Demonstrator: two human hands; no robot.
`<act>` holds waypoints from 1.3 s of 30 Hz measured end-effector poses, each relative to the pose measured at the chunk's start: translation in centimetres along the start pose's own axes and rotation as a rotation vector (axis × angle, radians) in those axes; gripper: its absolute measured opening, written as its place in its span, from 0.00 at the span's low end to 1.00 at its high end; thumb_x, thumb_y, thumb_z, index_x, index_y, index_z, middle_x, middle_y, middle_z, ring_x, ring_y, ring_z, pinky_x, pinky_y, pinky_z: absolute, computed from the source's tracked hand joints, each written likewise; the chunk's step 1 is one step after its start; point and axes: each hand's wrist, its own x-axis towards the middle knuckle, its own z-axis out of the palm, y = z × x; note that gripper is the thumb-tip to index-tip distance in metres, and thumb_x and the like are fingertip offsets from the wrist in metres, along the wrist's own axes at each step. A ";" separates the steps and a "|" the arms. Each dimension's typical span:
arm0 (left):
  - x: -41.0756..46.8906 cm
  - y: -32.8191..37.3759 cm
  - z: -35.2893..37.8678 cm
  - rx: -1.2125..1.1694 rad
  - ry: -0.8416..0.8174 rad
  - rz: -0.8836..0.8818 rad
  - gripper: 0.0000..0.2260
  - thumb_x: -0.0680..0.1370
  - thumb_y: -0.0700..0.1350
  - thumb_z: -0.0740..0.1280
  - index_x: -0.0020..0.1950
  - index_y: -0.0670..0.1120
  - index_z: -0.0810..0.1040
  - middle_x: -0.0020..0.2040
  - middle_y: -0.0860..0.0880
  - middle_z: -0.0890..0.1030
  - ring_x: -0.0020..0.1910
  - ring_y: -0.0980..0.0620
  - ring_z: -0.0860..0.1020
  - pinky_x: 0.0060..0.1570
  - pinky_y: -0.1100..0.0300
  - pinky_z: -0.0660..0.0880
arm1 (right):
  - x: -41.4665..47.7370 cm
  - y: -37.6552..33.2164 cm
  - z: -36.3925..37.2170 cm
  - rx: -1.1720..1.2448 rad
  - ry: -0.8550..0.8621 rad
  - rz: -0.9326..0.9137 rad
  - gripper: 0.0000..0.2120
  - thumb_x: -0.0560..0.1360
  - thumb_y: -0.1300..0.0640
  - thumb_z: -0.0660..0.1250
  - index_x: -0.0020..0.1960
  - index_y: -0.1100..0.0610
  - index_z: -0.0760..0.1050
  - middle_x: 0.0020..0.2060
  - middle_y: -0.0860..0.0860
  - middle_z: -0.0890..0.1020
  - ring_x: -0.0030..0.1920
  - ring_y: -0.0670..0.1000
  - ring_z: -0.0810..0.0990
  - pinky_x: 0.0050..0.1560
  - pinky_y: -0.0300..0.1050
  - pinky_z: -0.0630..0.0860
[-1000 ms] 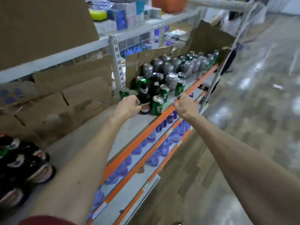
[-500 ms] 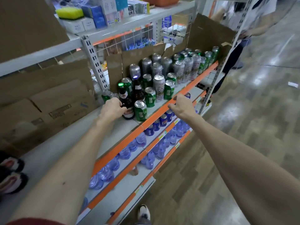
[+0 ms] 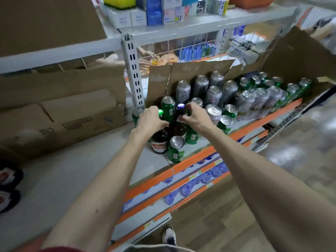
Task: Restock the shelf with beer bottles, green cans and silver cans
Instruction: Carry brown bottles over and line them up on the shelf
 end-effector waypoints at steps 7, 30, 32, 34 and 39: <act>1.0 -0.9 -1.0 -0.032 -0.162 -0.013 0.22 0.65 0.54 0.81 0.47 0.42 0.77 0.43 0.45 0.82 0.45 0.46 0.81 0.43 0.53 0.77 | 2.4 0.5 1.1 0.185 -0.080 -0.126 0.11 0.70 0.56 0.72 0.51 0.56 0.77 0.43 0.51 0.81 0.44 0.51 0.78 0.49 0.51 0.75; -9.1 2.6 -14.1 -0.246 0.321 -0.142 0.14 0.69 0.50 0.76 0.43 0.39 0.82 0.42 0.44 0.85 0.44 0.47 0.83 0.39 0.54 0.75 | 0.9 -12.0 -7.2 0.050 0.106 -0.381 0.14 0.77 0.50 0.66 0.59 0.57 0.74 0.52 0.57 0.82 0.53 0.60 0.80 0.50 0.49 0.74; -10.9 1.2 -15.1 -0.259 0.365 -0.179 0.14 0.70 0.50 0.76 0.44 0.39 0.83 0.42 0.44 0.85 0.45 0.47 0.83 0.45 0.51 0.78 | -0.3 -13.7 -6.4 0.051 0.086 -0.415 0.16 0.78 0.49 0.66 0.59 0.58 0.74 0.53 0.58 0.81 0.54 0.60 0.79 0.48 0.47 0.70; -13.0 -0.8 -15.8 -0.261 0.406 -0.228 0.13 0.69 0.49 0.77 0.43 0.39 0.84 0.43 0.43 0.85 0.46 0.47 0.83 0.47 0.51 0.79 | -1.9 -15.4 -5.0 0.083 0.044 -0.447 0.16 0.78 0.49 0.66 0.59 0.59 0.74 0.52 0.58 0.81 0.54 0.59 0.79 0.47 0.46 0.69; -19.4 -7.4 -17.4 -0.231 0.440 -0.388 0.15 0.69 0.49 0.78 0.43 0.38 0.82 0.41 0.43 0.84 0.42 0.45 0.82 0.40 0.55 0.74 | -6.4 -19.6 0.4 0.097 -0.120 -0.543 0.12 0.77 0.50 0.67 0.54 0.58 0.74 0.47 0.55 0.80 0.49 0.58 0.79 0.46 0.47 0.73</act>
